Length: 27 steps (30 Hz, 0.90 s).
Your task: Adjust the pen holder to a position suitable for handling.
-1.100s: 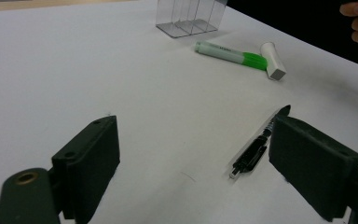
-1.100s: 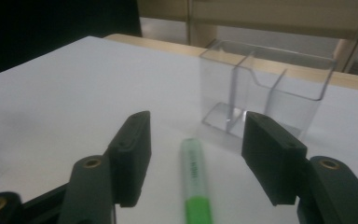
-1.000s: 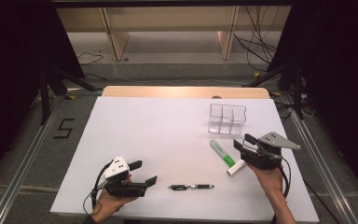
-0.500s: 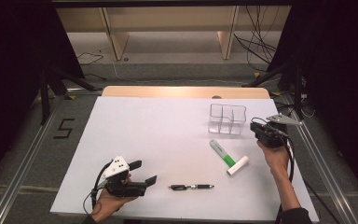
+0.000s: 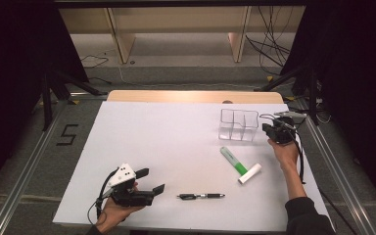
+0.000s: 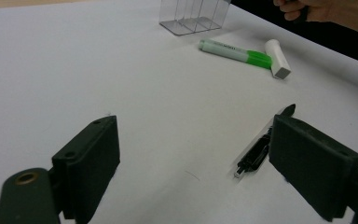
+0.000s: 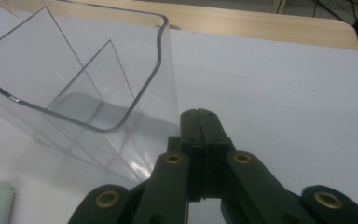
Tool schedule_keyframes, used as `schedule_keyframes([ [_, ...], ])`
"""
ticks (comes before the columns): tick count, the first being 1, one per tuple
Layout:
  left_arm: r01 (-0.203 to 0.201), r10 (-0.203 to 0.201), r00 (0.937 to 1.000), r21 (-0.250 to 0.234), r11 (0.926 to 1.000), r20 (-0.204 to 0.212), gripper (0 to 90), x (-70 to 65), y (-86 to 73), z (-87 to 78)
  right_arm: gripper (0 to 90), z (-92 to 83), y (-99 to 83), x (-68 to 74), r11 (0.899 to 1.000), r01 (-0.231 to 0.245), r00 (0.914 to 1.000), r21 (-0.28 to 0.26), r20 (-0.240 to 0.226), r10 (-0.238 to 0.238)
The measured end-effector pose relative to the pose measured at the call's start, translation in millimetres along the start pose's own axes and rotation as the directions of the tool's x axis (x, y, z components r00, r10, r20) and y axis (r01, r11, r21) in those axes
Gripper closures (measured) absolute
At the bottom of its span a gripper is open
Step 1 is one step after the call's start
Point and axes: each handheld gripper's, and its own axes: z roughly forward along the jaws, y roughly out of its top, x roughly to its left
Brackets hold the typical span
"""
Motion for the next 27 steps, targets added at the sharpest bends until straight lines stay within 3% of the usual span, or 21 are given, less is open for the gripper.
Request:
schedule_keyframes([
  [7, 0.0, 0.0, 1.0, 0.001, 1.0, -0.001, 16.0, -0.2, 0.1, 0.3, 90.0, 9.9, 5.7, 6.1, 1.0, 0.006, 0.9997, 0.018, -0.025, -0.006],
  [15, 0.0, 0.0, 1.0, 0.003, 1.0, 0.001, 16.1, -0.4, 0.1, 0.8, 90.0, 19.3, 13.2, 16.1, 0.999, 0.025, 0.9996, 0.04, -0.014, -0.025],
  [27, -0.003, 0.003, 1.0, 0.003, 1.0, 0.001, 16.1, -0.1, 0.4, 0.1, 90.0, 35.6, 28.1, 58.0, 0.996, 0.083, 0.9949, 0.043, -0.061, -0.08],
])
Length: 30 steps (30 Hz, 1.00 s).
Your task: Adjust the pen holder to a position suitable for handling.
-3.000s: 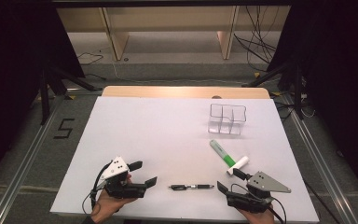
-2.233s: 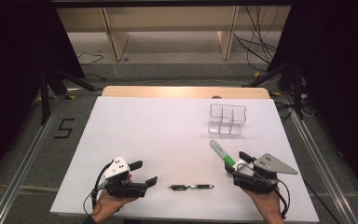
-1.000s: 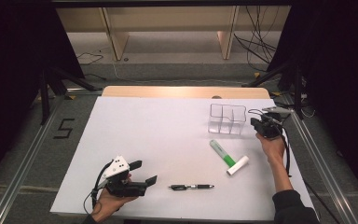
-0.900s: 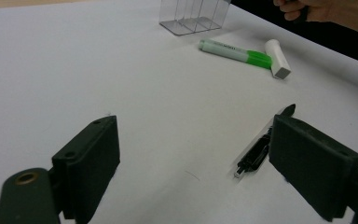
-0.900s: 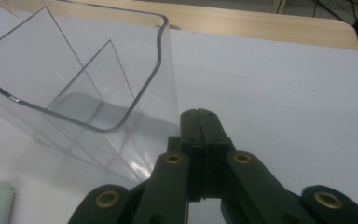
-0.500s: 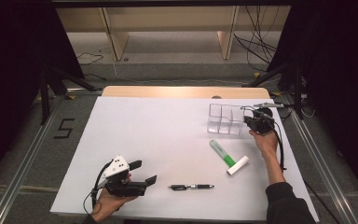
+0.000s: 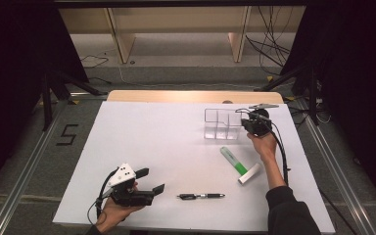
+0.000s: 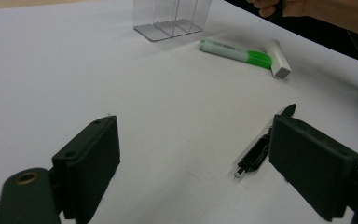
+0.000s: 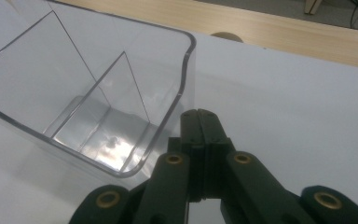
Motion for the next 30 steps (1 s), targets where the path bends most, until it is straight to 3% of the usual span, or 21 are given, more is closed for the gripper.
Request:
schedule_keyframes([
  [5, -0.001, 0.001, 1.0, -0.001, 1.0, 0.001, 16.1, 0.0, 0.1, -0.2, 90.0, 4.4, 4.0, 16.9, 1.0, 0.006, 0.9998, -0.001, -0.018, -0.006],
  [17, -0.006, 0.006, 1.0, 0.002, 1.0, 0.002, 16.1, -0.2, 0.2, -0.1, 90.0, 13.3, 5.3, 38.3, 1.0, 0.01, 0.9987, 0.005, -0.049, -0.01],
  [30, -0.006, 0.006, 1.0, 0.0, 1.0, 0.004, 16.2, -0.5, 0.4, -0.3, 90.0, 23.9, 13.1, 67.4, 0.998, 0.052, 0.9959, 0.02, -0.076, -0.05],
])
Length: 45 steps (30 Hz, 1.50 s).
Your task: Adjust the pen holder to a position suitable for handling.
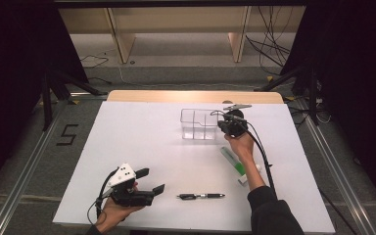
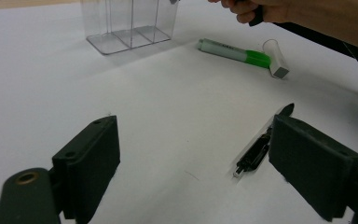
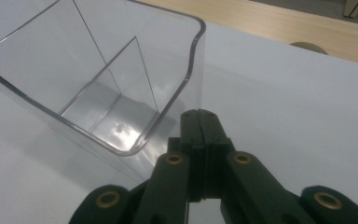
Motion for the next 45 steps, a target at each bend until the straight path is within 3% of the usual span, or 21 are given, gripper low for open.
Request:
schedule_keyframes([
  [8, 0.003, -0.003, 1.0, 0.001, 1.0, 0.004, 16.2, -0.1, -0.3, -0.6, 90.0, -5.0, 1.6, 1.0, 1.0, 0.004, 1.0, -0.021, -0.003, -0.004],
  [12, -0.002, 0.002, 1.0, 0.012, 0.9999, 0.007, 16.2, -0.5, -0.8, 0.2, 90.0, -22.3, -3.9, -9.7, 0.999, 0.001, 1.0, -0.051, 0.008, -0.001],
  [14, -0.002, 0.002, 0.9999, 0.023, 0.9997, 0.014, 16.2, -1.4, -0.5, 2.1, 87.8, -40.4, -13.6, -16.5, 0.997, -0.004, 1.0, -0.082, 0.0, 0.004],
  [22, -0.014, 0.012, 0.9994, 0.048, 0.9988, 0.034, 16.4, -5.7, 1.9, 7.4, 77.6, -81.3, -37.9, -19.2, 0.987, -0.017, 0.999, -0.16, -0.044, 0.01],
  [25, -0.022, 0.019, 0.9989, 0.066, 0.9976, 0.044, 16.6, -7.2, 3.2, 10.7, 70.2, -99.4, -49.3, -16.7, 0.981, -0.025, 0.9969, -0.191, -0.079, 0.01],
  [28, -0.027, 0.023, 0.9982, 0.084, 0.9961, 0.055, 16.6, -8.3, 5.6, 14.0, 66.8, -106.6, -55.8, -14.1, 0.978, -0.026, 0.9951, -0.206, -0.098, 0.006],
  [29, -0.028, 0.022, 0.998, 0.1, 0.9946, 0.06, 16.7, -9.2, 7.1, 17.2, 60.9, -112.8, -62.3, -11.0, 0.977, -0.022, 0.994, -0.213, -0.109, -0.001],
  [37, -0.065, 0.053, 0.9955, 0.155, 0.9857, 0.078, 16.7, -15.6, 15.1, 27.6, 44.7, -130.7, -84.0, 5.0, 0.972, -0.015, 0.9843, -0.235, -0.174, -0.027],
  [45, -0.096, 0.076, 0.9917, 0.201, 0.9749, 0.104, 16.8, -17.2, 25.9, 44.4, 36.6, -139.7, -98.6, 16.2, 0.969, -0.005, 0.9756, -0.247, -0.214, -0.049],
])
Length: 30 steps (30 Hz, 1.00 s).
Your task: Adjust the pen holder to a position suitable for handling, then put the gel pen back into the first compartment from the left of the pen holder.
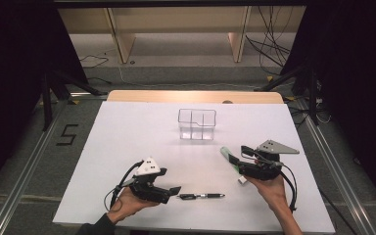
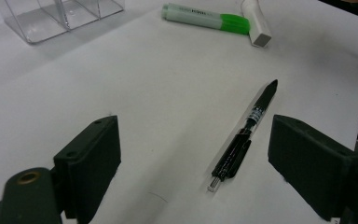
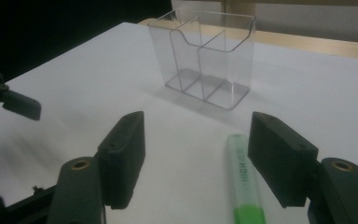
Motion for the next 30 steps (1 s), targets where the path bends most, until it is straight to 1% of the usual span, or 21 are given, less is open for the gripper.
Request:
schedule_keyframes([
  [2, -0.009, 0.009, 1.0, 0.016, 0.9998, 0.005, 16.8, 1.0, 2.3, 3.3, 35.4, -2.2, -3.5, 2.5, 1.0, -0.001, 1.0, 0.002, -0.001, 0.001],
  [5, -0.015, 0.015, 0.9999, 0.027, 0.9995, 0.007, 17.0, 1.1, 4.8, 7.9, 34.2, -4.5, -7.1, 4.4, 1.0, -0.001, 1.0, 0.011, -0.008, 0.002],
  [7, -0.024, 0.023, 0.9996, 0.049, 0.9985, 0.017, 17.0, 0.5, 6.3, 10.4, 32.6, -8.6, -12.8, 7.5, 1.0, 0.003, 1.0, 0.016, -0.006, -0.003],
  [8, -0.028, 0.026, 0.9995, 0.059, 0.9979, 0.019, 17.0, -0.3, 6.9, 11.9, 32.6, -8.6, -12.8, 7.5, 1.0, 0.003, 1.0, 0.016, -0.006, -0.003],
  [11, -0.053, 0.052, 0.9985, 0.085, 0.995, 0.019, 17.0, -2.2, 9.2, 15.3, 31.7, -13.3, -19.6, 9.2, 1.0, -0.005, 1.0, 0.02, -0.007, 0.005],
  [12, -0.053, 0.051, 0.9984, 0.09, 0.9945, 0.023, 17.0, -3.0, 10.1, 16.8, 31.7, -15.0, -23.5, 9.8, 1.0, -0.005, 1.0, 0.024, -0.006, 0.005],
  [15, -0.073, 0.071, 0.9973, 0.112, 0.991, 0.023, 17.0, -4.8, 12.9, 20.8, 31.4, -16.4, -27.7, 9.9, 1.0, -0.001, 1.0, 0.031, 0.003, 0.001],
  [18, -0.086, 0.083, 0.9962, 0.132, 0.9876, 0.028, 17.0, -5.6, 14.6, 24.2, 30.7, -19.8, -32.1, 10.1, 0.999, -0.01, 0.9999, 0.037, 0.01, 0.01],
  [22, -0.101, 0.096, 0.9947, 0.169, 0.9804, 0.037, 16.9, -6.6, 15.8, 28.7, 30.1, -21.9, -34.0, 10.5, 0.999, -0.01, 0.9999, 0.039, 0.014, 0.009],
  [24, -0.106, 0.1, 0.9941, 0.187, 0.9767, 0.042, 17.0, -7.0, 16.2, 30.9, 30.0, -23.8, -36.2, 11.2, 0.999, -0.019, 0.9997, 0.039, 0.014, 0.018],
  [25, -0.115, 0.108, 0.9931, 0.2, 0.973, 0.045, 17.0, -6.9, 16.5, 31.9, 30.0, -23.8, -36.2, 11.2, 0.999, -0.019, 0.9997, 0.039, 0.014, 0.018],
  [26, -0.11, 0.104, 0.9937, 0.202, 0.9732, 0.041, 16.9, -7.9, 16.6, 33.5, 30.0, -24.1, -37.0, 11.0, 0.999, -0.018, 0.9998, 0.039, 0.013, 0.017],
  [28, -0.127, 0.12, 0.9917, 0.232, 0.9643, 0.047, 17.1, -8.3, 17.8, 35.8, 30.0, -25.5, -39.2, 10.7, 0.999, -0.025, 0.9996, 0.04, 0.012, 0.024],
  [29, -0.127, 0.121, 0.9918, 0.234, 0.9638, 0.042, 17.4, -9.7, 18.1, 37.4, 30.0, -26.1, -39.9, 10.7, 0.999, -0.027, 0.9996, 0.042, 0.01, 0.027],
  [30, -0.141, 0.134, 0.99, 0.249, 0.9583, 0.046, 18.1, -10.4, 18.9, 38.5, 30.0, -26.7, -40.5, 11.0, 0.999, -0.026, 0.9996, 0.043, 0.01, 0.026],
])
